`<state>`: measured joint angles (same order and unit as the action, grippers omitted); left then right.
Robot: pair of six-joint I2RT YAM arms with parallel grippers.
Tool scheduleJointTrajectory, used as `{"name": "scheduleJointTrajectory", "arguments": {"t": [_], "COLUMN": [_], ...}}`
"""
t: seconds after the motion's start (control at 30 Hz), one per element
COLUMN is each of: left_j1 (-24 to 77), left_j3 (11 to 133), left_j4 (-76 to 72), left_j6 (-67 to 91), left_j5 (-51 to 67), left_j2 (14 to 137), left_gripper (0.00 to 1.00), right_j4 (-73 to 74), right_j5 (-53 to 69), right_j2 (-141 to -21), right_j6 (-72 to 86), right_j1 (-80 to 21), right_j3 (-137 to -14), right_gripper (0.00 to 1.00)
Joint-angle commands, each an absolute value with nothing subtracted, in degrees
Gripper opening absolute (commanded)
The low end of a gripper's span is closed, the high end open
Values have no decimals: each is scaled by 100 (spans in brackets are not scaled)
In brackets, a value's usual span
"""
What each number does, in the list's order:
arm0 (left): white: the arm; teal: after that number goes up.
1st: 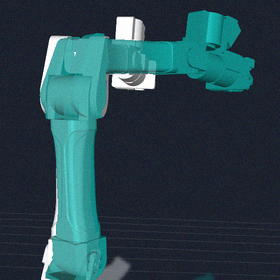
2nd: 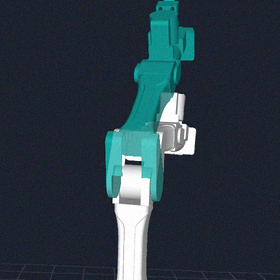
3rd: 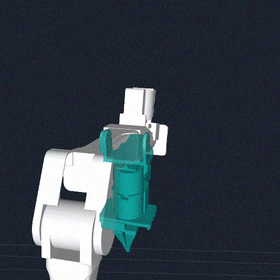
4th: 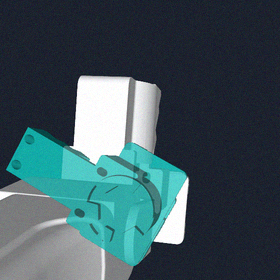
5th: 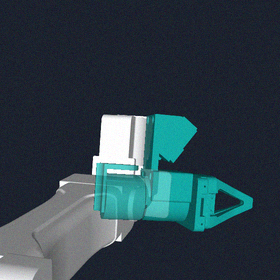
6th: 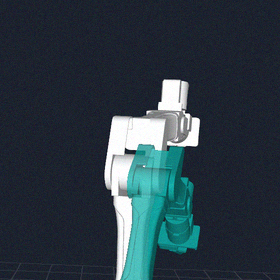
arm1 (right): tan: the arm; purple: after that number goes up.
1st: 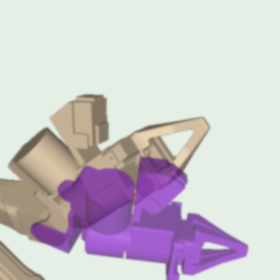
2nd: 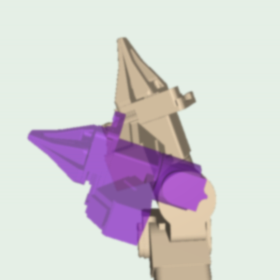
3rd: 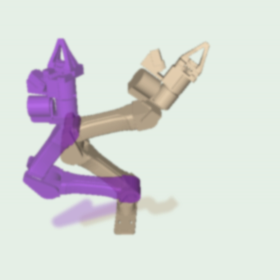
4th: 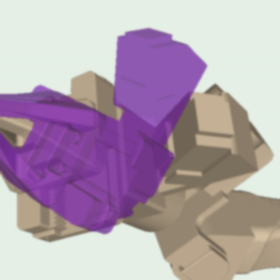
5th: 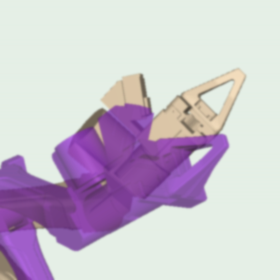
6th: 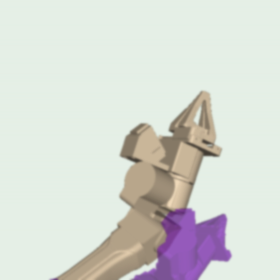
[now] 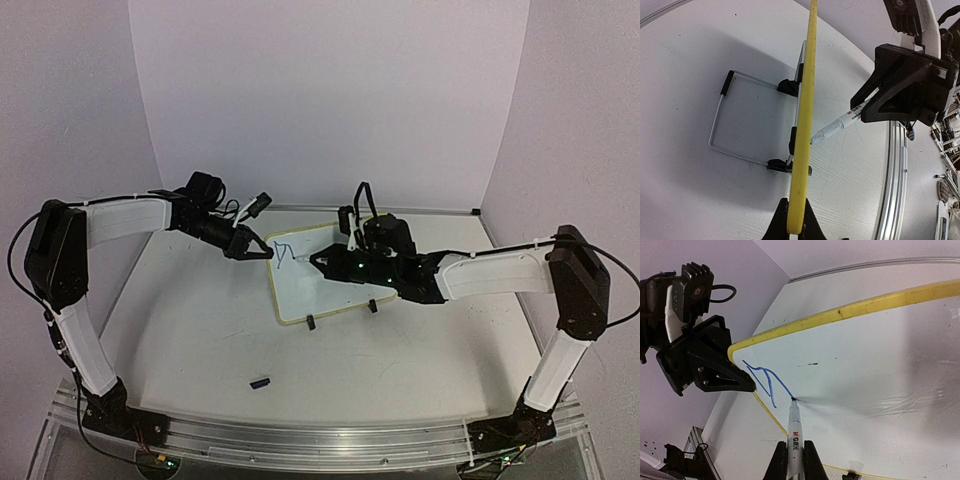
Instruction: Write a sentence on the whiteboard
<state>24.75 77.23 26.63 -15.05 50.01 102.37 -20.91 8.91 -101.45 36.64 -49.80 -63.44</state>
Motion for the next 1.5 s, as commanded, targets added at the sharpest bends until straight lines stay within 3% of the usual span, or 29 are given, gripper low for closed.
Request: {"name": "scheduleJointTrajectory", "arguments": {"t": [0.0, 1.47], "left_j1": [2509, 2559], "left_j3": [7828, 7857], "left_j4": [3071, 3127], "left_j6": [-1626, -1659], "left_j5": [4759, 4730], "left_j2": [10081, 10090], "left_gripper": [0, 0], "right_j4": [-2180, -2797], "right_j5": [716, 308], "right_j2": [-10018, -9791], "right_j6": [3717, 3908], "right_j1": [-4942, -4936], "right_j3": [-6515, -6239], "right_gripper": [0, 0]}}
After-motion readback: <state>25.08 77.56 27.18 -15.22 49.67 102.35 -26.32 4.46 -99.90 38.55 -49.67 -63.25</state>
